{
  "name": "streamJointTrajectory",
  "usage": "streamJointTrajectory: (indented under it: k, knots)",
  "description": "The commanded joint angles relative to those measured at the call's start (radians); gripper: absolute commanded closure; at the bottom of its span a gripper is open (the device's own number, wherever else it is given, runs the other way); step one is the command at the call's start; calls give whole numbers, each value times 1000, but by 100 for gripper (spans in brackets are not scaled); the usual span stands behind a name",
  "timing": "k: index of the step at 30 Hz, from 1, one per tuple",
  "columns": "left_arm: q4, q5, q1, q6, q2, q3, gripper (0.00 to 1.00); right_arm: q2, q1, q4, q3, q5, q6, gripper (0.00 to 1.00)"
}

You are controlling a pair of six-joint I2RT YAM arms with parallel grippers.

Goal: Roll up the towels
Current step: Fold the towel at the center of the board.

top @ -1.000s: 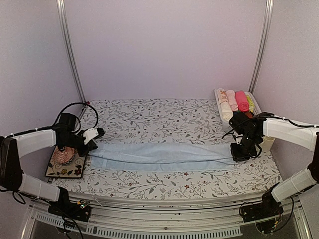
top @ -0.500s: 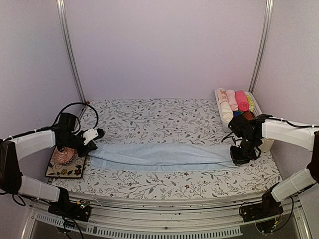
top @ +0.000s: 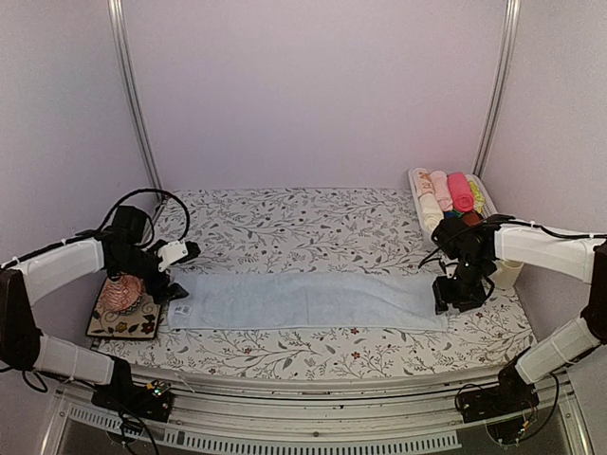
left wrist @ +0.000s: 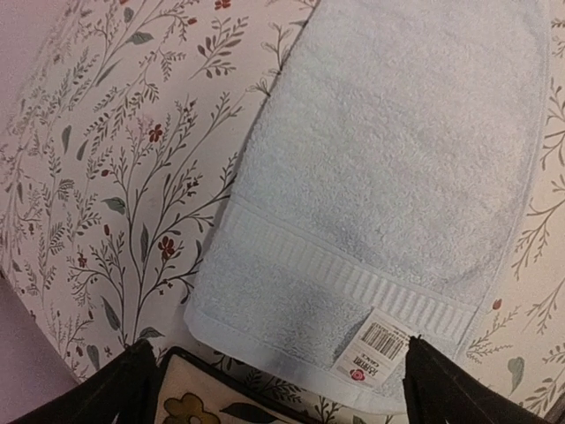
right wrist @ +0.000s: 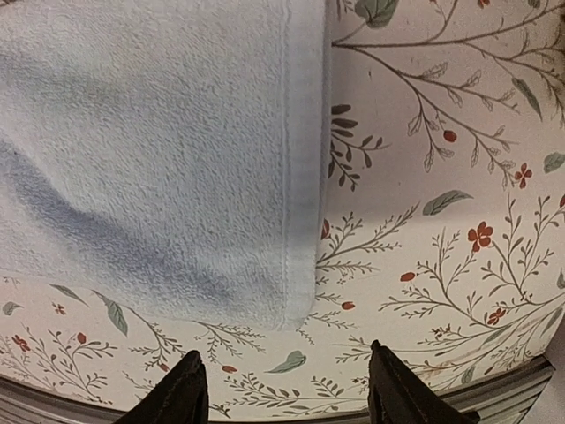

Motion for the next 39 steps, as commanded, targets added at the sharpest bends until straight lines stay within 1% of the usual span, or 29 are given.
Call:
streamJointTrajectory:
  k: [1,3,6,9,13,16,19,23,26,28,32,33,34,36,37,39]
  knots:
    - [-70,-48,-10,27,-31,70,3,30,-44,21,111,26,-22,35]
    - [-13,-98,-8,13,-27,66,3,46,-76,50,149,9,-34,29]
    - [78,-154,-2,-14,17,60,3,98,-113,98,186,-17,-54,25]
    - [95,-134,2,-54,99,108,3,143,-152,161,196,-51,-71,24]
    - [165,-145,21,-112,197,157,3,208,-212,244,200,-79,-79,23]
    - [147,-148,17,-157,286,229,3,253,-245,284,217,-93,-90,24]
    - [127,-147,0,-194,327,276,3,282,-252,315,222,-88,-107,27]
    - [123,-140,-20,-209,310,275,3,308,-252,339,213,-112,-114,31]
    - [131,-185,-43,-197,296,237,3,308,-250,358,189,-119,-109,36]
    - [125,-187,-62,-196,289,229,3,309,-250,360,181,-121,-111,41]
    - [78,-221,-111,-217,303,250,4,297,-250,345,192,-107,-125,49]
    - [64,-226,-121,-232,308,262,3,290,-250,341,201,-104,-134,50]
    - [61,-243,-130,-291,312,273,3,281,-250,335,211,-100,-140,50]
    - [65,-275,-126,-458,326,314,3,271,-250,319,242,-86,-158,50]
    - [53,-316,-118,-542,345,344,3,269,-250,310,253,-77,-163,50]
    - [-14,-344,-113,-598,395,414,3,263,-250,303,268,-63,-173,50]
